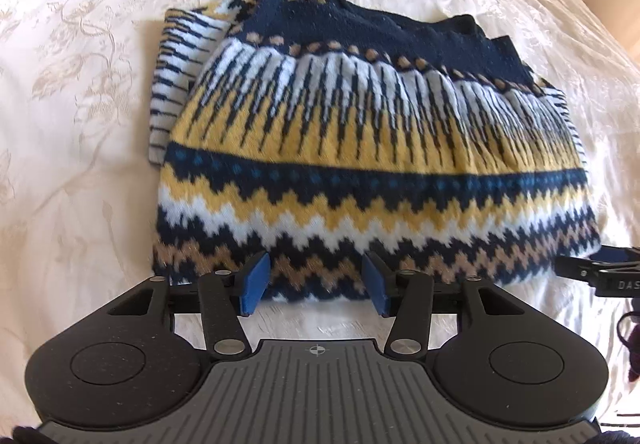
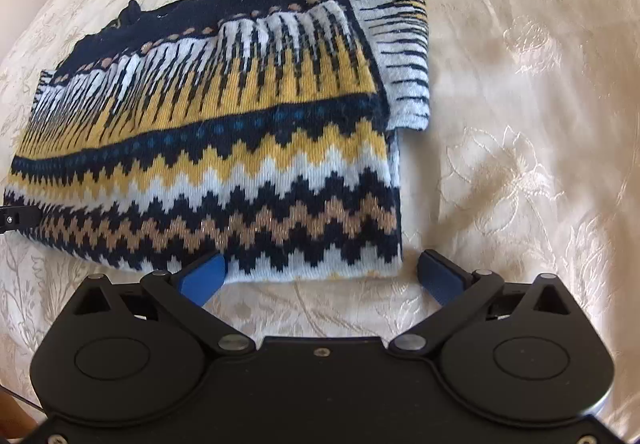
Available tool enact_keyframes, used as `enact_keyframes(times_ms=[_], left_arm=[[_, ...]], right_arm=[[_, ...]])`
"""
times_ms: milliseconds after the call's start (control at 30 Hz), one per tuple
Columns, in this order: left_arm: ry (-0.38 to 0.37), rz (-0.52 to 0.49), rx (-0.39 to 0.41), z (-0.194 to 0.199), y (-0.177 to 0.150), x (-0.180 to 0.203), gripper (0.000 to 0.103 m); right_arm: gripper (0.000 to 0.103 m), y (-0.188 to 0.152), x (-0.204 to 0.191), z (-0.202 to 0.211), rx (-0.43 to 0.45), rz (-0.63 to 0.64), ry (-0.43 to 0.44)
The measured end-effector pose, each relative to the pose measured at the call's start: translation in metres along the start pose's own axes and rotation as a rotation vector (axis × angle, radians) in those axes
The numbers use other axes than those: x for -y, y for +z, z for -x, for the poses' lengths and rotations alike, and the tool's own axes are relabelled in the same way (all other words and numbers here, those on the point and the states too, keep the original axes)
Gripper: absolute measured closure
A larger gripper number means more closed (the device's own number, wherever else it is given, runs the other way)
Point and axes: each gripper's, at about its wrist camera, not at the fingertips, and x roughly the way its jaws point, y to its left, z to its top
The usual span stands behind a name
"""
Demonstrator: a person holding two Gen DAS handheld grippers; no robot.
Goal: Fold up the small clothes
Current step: 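Lay the hem on the collar and open both grippers, then grasp one side edge of the folded sweater with the right gripper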
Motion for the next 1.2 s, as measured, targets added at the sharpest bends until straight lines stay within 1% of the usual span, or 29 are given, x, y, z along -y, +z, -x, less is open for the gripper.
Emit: enact_keyframes(times_ms=[133,233,367,467,600,767,867,933,1067,1200], left_arm=[[-0.01,0.031,-0.013,0.004,0.0,0.004,0.053],[-0.014,0.052,0.005,0.01,0.006,0.01,0.053],[-0.011,0.063,0.03,0.013,0.026,0.022,0.053],[-0.007,0.079,0.031,0.009,0.043,0.032,0.053],[0.014,0.063,0.033,0.0,0.066,0.046,0.053],[0.033,0.061,0.007,-0.021,0.087,0.059,0.053],[0.055,0.061,-0.025,-0.039,0.094,0.064,0.053],[0.076,0.06,-0.045,-0.051,0.097,0.065,0.051],[0.11,0.041,-0.052,-0.063,0.1,0.071,0.044],[0.131,0.024,-0.049,-0.07,0.101,0.077,0.035]], right_arm=[[0.001,0.002,0.003,0.0,0.006,0.006,0.015],[0.0,0.001,0.007,0.0,0.012,0.005,0.021],[0.0,-0.001,0.004,-0.004,0.024,0.047,0.006],[0.0,-0.003,-0.003,-0.005,0.021,0.085,-0.012],[0.0,0.0,-0.004,-0.006,-0.002,0.095,0.007],[0.0,-0.003,0.01,-0.002,-0.017,0.061,0.082],[0.0,-0.005,0.024,0.002,-0.018,0.006,0.153],[0.0,-0.006,0.035,0.003,-0.023,-0.043,0.206],[0.0,0.003,0.059,0.003,-0.057,-0.163,0.316],[0.0,0.011,0.085,0.001,-0.075,-0.323,0.436]])
